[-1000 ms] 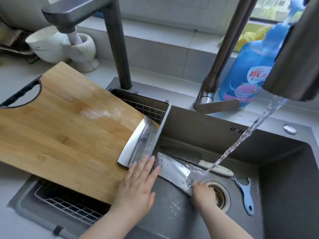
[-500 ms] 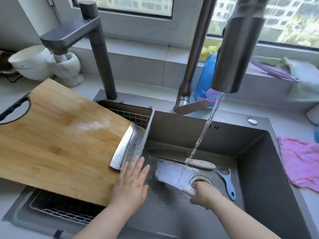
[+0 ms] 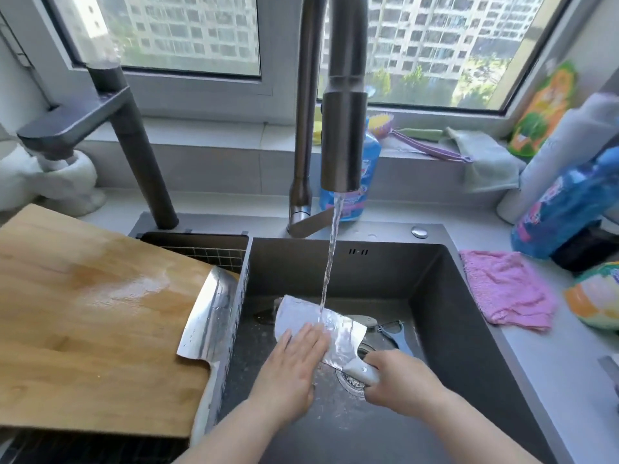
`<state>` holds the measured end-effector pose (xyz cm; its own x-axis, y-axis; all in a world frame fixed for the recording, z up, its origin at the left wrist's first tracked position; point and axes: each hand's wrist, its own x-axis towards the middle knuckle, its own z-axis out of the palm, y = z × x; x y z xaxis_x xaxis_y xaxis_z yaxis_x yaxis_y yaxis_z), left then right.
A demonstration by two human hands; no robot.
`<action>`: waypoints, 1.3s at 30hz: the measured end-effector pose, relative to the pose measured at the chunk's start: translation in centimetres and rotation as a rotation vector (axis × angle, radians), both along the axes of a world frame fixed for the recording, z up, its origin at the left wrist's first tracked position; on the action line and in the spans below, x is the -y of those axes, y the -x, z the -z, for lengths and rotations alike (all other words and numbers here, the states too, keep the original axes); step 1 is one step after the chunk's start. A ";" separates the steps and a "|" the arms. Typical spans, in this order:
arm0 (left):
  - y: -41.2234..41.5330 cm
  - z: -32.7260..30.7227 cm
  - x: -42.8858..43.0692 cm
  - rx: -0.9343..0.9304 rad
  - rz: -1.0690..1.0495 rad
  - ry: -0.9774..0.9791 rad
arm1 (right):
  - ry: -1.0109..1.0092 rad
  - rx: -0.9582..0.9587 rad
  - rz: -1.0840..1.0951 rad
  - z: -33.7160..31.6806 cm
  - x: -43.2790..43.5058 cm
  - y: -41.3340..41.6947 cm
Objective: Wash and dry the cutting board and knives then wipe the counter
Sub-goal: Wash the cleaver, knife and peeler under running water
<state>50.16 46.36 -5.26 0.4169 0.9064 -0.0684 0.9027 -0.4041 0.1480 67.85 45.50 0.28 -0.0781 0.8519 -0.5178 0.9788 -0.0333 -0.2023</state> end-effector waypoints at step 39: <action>1.9 -0.3 -1.8 -0.097 0.173 -0.083 | -0.223 -0.075 0.018 0.4 0.7 0.3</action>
